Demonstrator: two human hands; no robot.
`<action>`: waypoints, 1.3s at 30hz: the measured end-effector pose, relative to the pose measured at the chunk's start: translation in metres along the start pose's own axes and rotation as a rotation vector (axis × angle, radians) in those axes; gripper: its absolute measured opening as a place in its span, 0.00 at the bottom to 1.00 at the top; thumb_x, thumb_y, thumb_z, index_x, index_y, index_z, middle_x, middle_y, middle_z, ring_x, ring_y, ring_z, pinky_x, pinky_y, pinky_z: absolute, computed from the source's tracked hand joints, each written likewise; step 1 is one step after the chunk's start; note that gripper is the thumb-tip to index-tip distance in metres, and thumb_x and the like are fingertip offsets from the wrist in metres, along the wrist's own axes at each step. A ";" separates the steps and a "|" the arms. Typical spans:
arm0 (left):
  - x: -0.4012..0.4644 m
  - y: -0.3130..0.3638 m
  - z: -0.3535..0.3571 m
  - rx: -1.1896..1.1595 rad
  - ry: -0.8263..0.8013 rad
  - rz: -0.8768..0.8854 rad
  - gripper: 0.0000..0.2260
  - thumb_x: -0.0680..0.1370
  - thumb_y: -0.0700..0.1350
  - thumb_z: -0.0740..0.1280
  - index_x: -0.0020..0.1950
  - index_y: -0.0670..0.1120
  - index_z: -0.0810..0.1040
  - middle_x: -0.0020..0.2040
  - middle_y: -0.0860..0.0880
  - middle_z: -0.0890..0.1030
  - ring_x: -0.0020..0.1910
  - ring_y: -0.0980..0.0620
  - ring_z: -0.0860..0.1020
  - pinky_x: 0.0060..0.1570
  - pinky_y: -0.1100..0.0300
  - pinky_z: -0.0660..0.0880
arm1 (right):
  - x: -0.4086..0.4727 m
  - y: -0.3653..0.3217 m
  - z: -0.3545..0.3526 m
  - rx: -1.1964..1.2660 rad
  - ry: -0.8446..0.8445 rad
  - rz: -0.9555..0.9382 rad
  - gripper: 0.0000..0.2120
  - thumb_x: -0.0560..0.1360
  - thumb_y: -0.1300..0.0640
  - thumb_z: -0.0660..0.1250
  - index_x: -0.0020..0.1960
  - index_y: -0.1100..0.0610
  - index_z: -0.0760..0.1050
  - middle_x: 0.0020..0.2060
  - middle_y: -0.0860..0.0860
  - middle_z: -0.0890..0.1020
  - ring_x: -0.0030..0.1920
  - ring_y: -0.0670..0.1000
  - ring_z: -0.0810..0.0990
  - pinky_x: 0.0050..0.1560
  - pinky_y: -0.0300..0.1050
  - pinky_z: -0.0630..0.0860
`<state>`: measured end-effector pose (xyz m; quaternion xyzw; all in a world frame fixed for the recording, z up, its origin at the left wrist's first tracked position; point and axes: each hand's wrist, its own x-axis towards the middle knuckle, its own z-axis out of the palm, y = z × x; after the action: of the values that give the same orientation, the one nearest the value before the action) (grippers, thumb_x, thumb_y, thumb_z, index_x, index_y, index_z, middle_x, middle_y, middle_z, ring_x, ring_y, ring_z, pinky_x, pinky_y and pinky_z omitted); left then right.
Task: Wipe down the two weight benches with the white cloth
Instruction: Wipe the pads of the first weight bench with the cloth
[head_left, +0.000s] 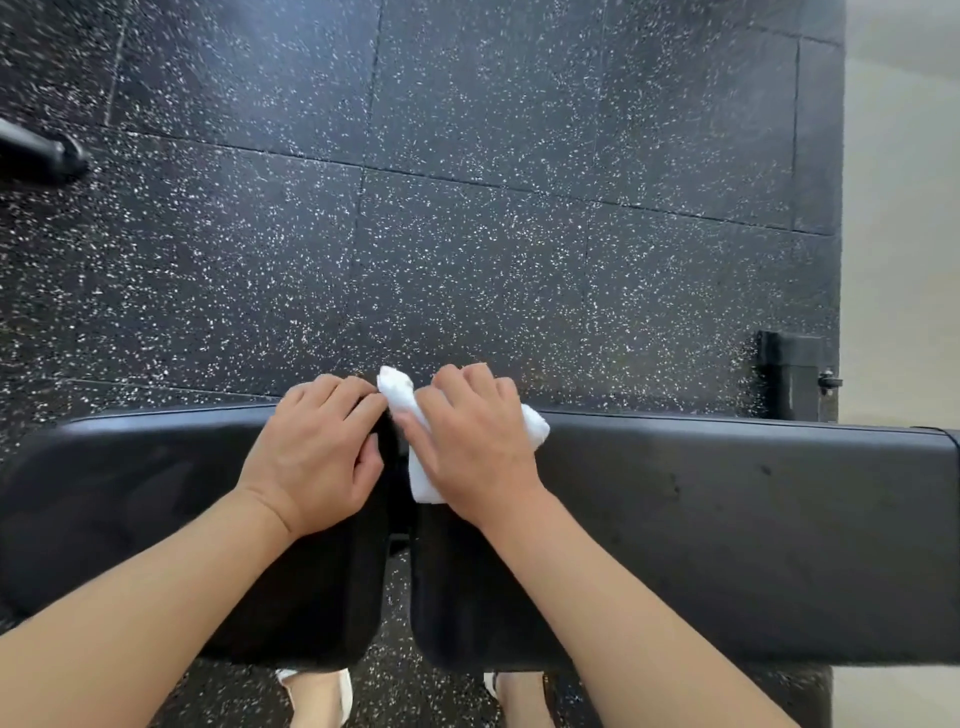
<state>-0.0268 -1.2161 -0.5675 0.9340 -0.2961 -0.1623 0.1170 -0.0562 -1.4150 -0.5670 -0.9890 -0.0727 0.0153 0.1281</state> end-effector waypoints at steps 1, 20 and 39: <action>-0.001 0.000 0.000 0.010 -0.007 0.004 0.17 0.77 0.48 0.60 0.59 0.41 0.80 0.57 0.45 0.79 0.54 0.39 0.76 0.54 0.44 0.74 | -0.003 0.010 -0.004 0.019 -0.010 -0.031 0.17 0.84 0.43 0.60 0.47 0.54 0.78 0.48 0.51 0.80 0.47 0.57 0.75 0.44 0.52 0.67; 0.009 0.005 -0.005 0.106 -0.127 -0.047 0.22 0.75 0.47 0.59 0.66 0.41 0.78 0.62 0.42 0.77 0.56 0.37 0.75 0.55 0.42 0.74 | 0.006 0.026 -0.007 0.117 0.001 0.121 0.14 0.83 0.45 0.60 0.46 0.53 0.75 0.44 0.51 0.77 0.46 0.57 0.73 0.45 0.53 0.65; 0.002 0.008 0.000 0.118 0.033 0.009 0.18 0.79 0.47 0.58 0.62 0.42 0.80 0.56 0.43 0.80 0.50 0.39 0.76 0.49 0.43 0.74 | -0.057 0.060 -0.013 0.106 0.200 0.172 0.14 0.82 0.50 0.63 0.60 0.57 0.80 0.58 0.54 0.80 0.57 0.59 0.72 0.49 0.54 0.67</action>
<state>-0.0296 -1.2237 -0.5650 0.9405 -0.3072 -0.1286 0.0672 -0.1032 -1.4838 -0.5689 -0.9799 0.0262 -0.0687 0.1852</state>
